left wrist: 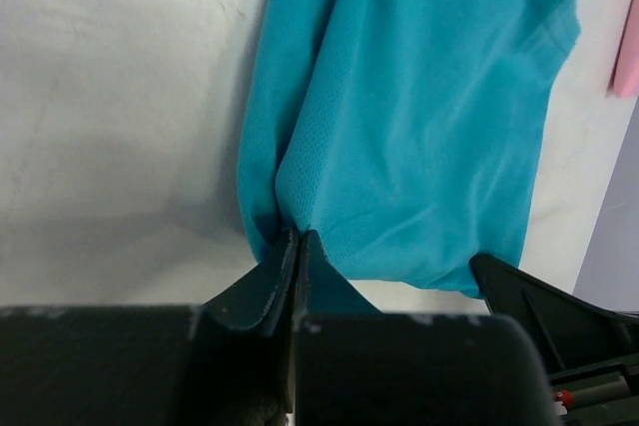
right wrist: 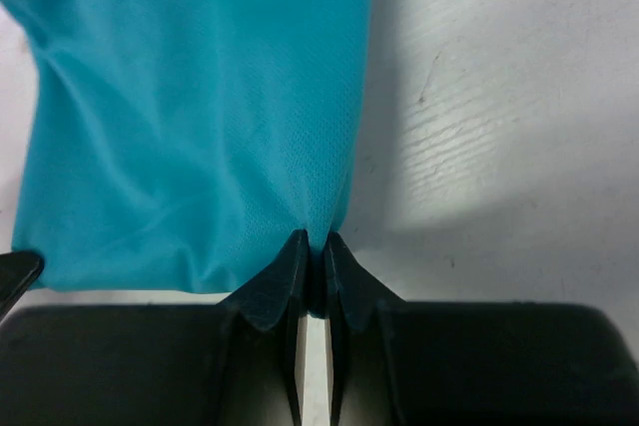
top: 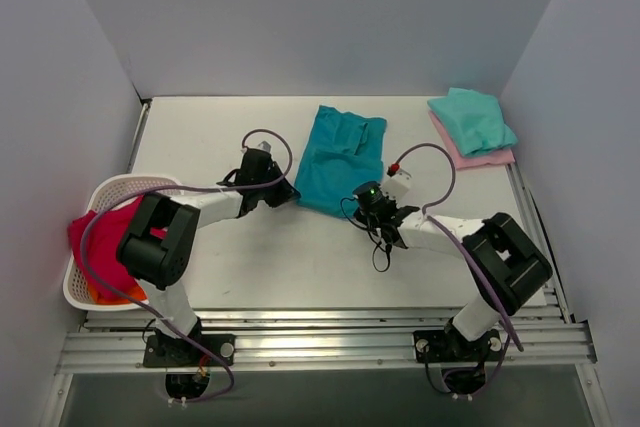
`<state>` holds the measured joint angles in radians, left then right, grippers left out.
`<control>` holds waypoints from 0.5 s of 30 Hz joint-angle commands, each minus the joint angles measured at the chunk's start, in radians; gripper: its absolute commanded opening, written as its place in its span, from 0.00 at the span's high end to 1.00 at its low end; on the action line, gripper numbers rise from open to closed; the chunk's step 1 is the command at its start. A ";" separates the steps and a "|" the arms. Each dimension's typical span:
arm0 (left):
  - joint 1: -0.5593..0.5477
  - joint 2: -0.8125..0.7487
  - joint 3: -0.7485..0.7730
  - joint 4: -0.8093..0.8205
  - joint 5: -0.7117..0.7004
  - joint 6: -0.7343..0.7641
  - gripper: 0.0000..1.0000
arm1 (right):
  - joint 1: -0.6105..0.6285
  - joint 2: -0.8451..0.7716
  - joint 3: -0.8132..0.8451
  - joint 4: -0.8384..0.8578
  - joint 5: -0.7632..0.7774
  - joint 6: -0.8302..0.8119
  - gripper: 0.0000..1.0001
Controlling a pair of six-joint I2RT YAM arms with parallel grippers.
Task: Fold and stack the t-shirts
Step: Grab one side of the 2/3 rectangular tshirt with both arms
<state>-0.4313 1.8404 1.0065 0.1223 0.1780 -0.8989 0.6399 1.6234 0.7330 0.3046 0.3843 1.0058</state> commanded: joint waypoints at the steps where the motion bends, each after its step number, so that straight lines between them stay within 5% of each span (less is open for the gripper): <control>1: -0.043 -0.136 -0.025 -0.027 -0.041 0.006 0.98 | 0.043 -0.112 -0.009 -0.117 0.054 0.007 1.00; 10: -0.104 -0.371 -0.046 -0.191 -0.104 -0.003 0.98 | 0.124 -0.390 0.025 -0.369 0.143 0.014 1.00; 15: -0.113 -0.435 0.003 -0.250 -0.150 0.000 0.98 | 0.124 -0.413 0.117 -0.456 0.183 -0.028 1.00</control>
<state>-0.5407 1.4509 0.9527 -0.0715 0.0772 -0.9024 0.7612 1.2282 0.7750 -0.0536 0.4881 1.0050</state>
